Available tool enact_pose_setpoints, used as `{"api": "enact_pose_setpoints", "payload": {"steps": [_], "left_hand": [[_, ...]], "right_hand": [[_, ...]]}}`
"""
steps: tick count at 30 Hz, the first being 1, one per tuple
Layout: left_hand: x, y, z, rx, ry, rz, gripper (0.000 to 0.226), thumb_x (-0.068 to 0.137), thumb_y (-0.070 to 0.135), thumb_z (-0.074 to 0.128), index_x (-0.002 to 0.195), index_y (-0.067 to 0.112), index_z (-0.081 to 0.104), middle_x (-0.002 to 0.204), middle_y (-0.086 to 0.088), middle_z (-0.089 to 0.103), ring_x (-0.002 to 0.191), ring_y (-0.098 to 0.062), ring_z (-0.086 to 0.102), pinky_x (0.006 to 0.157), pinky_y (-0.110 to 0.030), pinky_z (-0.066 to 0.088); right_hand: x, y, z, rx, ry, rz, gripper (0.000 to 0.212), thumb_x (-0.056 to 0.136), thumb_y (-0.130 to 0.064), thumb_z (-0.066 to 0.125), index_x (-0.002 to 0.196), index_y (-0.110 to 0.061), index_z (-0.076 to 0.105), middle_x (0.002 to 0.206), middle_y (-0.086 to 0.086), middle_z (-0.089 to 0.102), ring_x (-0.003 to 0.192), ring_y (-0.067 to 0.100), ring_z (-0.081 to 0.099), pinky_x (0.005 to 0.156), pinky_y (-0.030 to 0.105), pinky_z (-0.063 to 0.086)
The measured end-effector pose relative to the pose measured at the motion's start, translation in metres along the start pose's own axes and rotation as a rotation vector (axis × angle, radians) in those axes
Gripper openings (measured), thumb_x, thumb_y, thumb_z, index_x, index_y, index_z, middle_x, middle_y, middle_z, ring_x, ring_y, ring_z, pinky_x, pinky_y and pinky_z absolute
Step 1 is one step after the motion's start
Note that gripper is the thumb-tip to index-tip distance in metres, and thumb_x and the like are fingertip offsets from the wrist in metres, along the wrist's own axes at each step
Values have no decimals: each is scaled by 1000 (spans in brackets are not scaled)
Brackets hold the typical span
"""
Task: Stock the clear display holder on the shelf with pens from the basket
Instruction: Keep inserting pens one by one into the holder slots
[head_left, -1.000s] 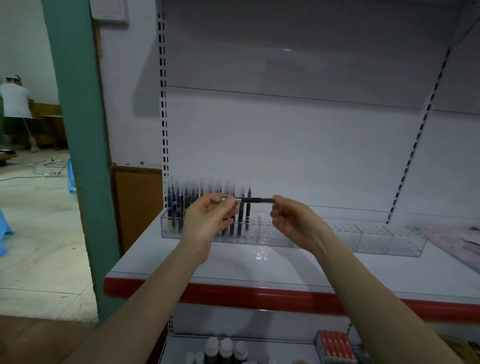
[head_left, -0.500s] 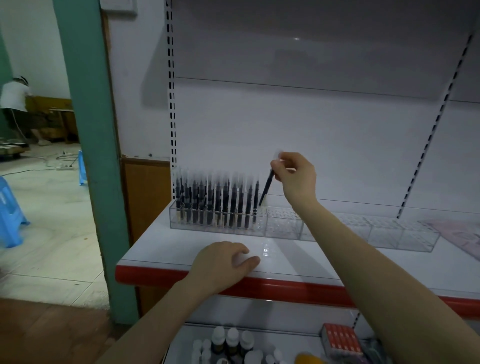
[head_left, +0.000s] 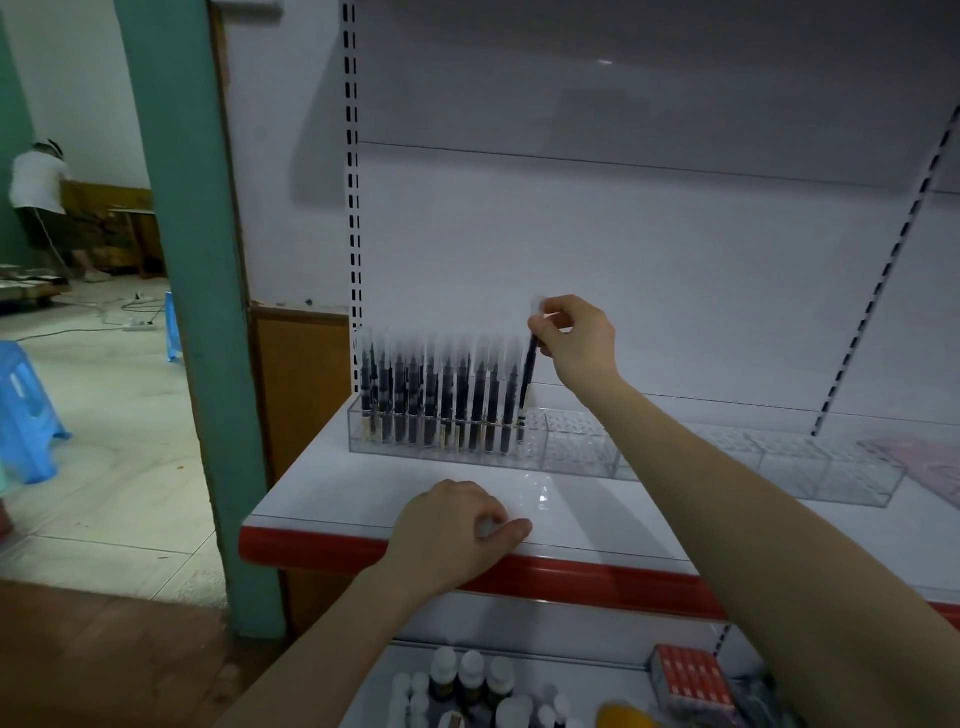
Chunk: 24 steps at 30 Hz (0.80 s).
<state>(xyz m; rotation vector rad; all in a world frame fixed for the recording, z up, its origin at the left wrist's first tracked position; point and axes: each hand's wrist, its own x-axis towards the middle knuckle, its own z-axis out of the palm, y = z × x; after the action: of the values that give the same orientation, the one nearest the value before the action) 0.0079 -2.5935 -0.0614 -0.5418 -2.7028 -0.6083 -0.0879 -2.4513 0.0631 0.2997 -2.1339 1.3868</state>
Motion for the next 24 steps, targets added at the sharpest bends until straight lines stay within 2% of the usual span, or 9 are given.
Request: {"api": "enact_pose_setpoints", "payload": {"steps": [6,11,17,24], "left_hand": [[0,-1,1,-7,-17,-11,50,81,65,40,95,27,70,102,11,65,99,-8,53,79,-21,42],[0,0,0,-13,-19,-16,39,87,58,48,96,27,70,103,9,65,101,-10,53,85,-26,44],[0,2,-2,-12,-29,-18,41,87,58,47,96,26,71,105,8,65,101,-10,54,85,-30,47],[1,2,-1,-6,-11,-36,40,86,59,47,94,28,70,105,8,64,102,-11,53,86,-31,47]], "right_hand": [[-5,12,4,-92,-61,55,24,89,-10,58,110,-1,61,89,12,62,77,24,57,88,42,51],[-13,20,8,-87,-62,112,22,89,-11,58,109,-2,61,87,10,61,77,24,59,87,44,52],[-13,18,13,-128,-71,119,23,92,-13,56,112,-3,59,99,15,65,88,30,64,87,45,53],[-15,30,18,-217,-91,168,23,93,-15,54,114,-4,56,106,17,64,88,33,65,82,47,54]]}}
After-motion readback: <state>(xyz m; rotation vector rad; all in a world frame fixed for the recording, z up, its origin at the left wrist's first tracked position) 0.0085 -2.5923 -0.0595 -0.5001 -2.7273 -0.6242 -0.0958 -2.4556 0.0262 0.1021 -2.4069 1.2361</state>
